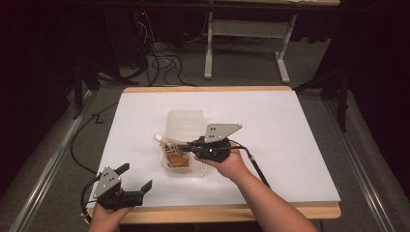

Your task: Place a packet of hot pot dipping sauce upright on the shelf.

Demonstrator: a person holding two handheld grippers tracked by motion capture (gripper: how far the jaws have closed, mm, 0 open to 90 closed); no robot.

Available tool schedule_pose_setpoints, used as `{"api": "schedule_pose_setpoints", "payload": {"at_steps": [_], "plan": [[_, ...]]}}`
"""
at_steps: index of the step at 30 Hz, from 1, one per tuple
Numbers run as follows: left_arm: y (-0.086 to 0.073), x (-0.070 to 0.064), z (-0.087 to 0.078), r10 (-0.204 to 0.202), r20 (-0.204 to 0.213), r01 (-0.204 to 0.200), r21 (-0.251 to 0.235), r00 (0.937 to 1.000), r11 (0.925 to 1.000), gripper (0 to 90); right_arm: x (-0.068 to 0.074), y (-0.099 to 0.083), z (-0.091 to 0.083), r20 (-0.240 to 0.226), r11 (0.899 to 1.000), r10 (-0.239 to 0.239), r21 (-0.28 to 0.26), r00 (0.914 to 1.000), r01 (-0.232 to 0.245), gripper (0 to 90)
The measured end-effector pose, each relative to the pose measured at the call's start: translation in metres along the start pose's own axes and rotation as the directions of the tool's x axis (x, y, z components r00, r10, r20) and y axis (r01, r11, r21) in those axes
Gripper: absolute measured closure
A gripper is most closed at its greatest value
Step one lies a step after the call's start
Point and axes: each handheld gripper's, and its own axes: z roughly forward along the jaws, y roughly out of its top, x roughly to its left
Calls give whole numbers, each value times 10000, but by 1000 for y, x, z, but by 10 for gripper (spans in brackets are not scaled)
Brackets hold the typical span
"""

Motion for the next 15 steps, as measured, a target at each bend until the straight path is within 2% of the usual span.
{"api": "schedule_pose_setpoints", "payload": {"at_steps": [15], "plan": [[0,-2,0,55,-16,-55,-1,10000,10000,19,2,-27,-8,154,9985,377,393,9992,-382,900]]}}
